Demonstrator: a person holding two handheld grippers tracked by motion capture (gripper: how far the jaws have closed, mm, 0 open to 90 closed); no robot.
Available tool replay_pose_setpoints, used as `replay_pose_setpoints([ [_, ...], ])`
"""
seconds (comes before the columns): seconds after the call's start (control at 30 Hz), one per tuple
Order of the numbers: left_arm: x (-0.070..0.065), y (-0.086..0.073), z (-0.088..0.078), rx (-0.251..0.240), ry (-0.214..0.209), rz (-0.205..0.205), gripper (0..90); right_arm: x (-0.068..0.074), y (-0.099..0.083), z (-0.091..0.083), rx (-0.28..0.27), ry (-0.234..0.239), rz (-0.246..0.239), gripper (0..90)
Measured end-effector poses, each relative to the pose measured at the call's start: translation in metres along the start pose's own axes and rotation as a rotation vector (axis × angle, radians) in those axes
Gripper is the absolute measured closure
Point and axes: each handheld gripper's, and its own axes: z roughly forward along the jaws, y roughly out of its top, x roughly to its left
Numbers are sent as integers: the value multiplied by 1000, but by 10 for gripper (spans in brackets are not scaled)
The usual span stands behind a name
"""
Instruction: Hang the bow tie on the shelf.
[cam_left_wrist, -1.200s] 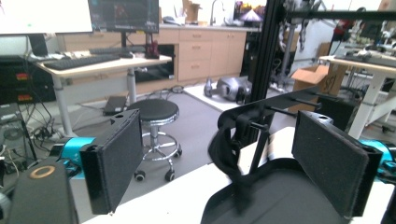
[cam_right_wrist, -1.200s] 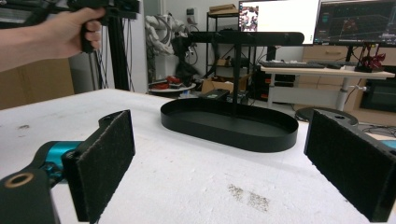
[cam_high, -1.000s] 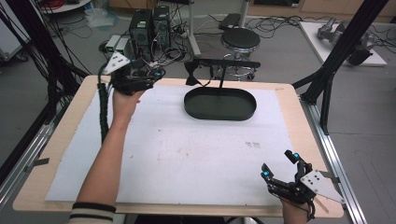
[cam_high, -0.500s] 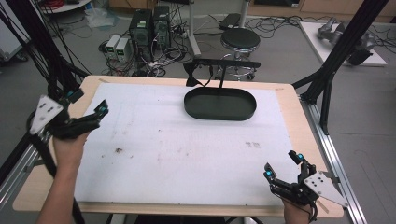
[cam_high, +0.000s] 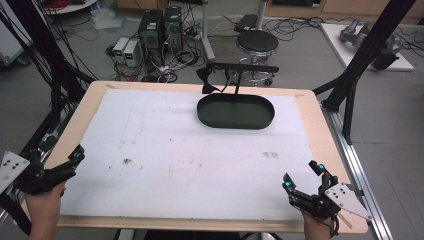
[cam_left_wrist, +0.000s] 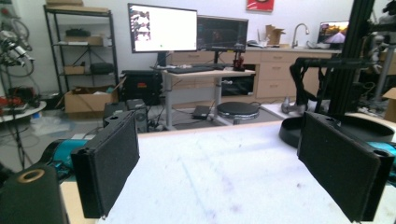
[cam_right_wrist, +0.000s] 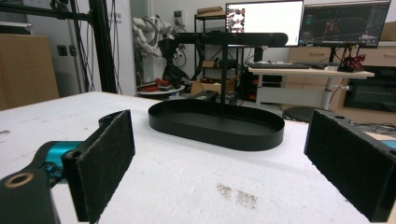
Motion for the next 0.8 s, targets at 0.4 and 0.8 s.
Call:
replay_pose_setpoints([
  [0.4,-2,-17,-10,14,20,31,132,1,0,-2,3,-33,-17,77],
  [0.8,-5,-27,-8,38,3,23,132,2,1,-2,-6,-52,-20,77],
])
